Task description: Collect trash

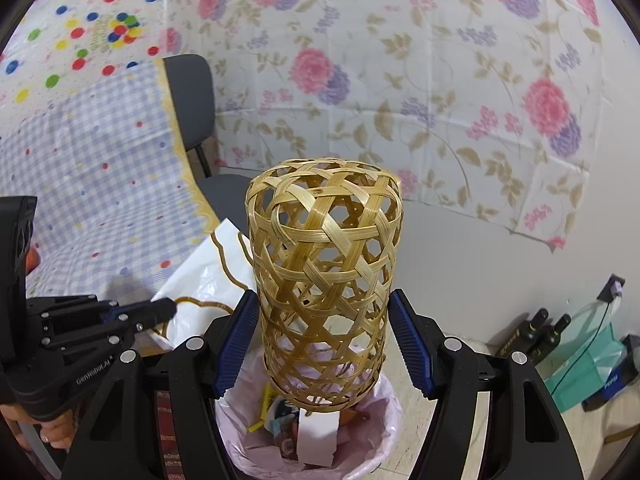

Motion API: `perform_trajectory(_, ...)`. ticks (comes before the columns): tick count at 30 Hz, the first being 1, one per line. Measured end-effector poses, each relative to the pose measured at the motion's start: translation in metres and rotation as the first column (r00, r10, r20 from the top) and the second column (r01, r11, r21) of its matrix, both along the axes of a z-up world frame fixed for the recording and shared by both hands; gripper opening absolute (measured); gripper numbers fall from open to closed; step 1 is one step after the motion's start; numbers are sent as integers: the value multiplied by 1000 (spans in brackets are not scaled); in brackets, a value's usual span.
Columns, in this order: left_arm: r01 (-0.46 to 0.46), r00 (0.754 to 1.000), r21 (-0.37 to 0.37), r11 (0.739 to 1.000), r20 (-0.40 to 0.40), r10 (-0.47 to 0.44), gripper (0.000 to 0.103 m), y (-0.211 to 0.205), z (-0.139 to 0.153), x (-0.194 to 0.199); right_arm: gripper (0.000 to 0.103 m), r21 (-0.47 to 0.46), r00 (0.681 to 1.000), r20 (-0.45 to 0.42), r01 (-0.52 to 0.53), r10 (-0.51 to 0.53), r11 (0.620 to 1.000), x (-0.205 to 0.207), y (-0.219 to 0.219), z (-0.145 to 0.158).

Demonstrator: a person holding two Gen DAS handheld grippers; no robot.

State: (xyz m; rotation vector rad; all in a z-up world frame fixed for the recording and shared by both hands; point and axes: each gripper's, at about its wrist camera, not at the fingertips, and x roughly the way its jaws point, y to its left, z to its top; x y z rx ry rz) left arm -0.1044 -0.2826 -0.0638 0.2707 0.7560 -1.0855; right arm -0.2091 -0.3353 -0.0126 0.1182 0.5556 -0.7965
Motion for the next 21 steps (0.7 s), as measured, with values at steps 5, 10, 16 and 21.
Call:
perform_trajectory(5,28,998,18,999,-52,-27,5,-10,-9,1,70,42,1000,24,4,-5,999,-3,-13,-8)
perform_trajectory(10,0,998,-29,1000,-58,-2,50,-1,-1,6,72,82,999,49,17,-21,996,-2,-22,-13)
perform_trajectory(16,-98,995,-44,994,-19,97,50,15,11,23,74,59,998,57,4,-7,998,0,-16,-3)
perform_trajectory(21,-173,985,-40,984,19,173,62,30,18,36,81,43,998,50,-31,29,999,14,-7,4)
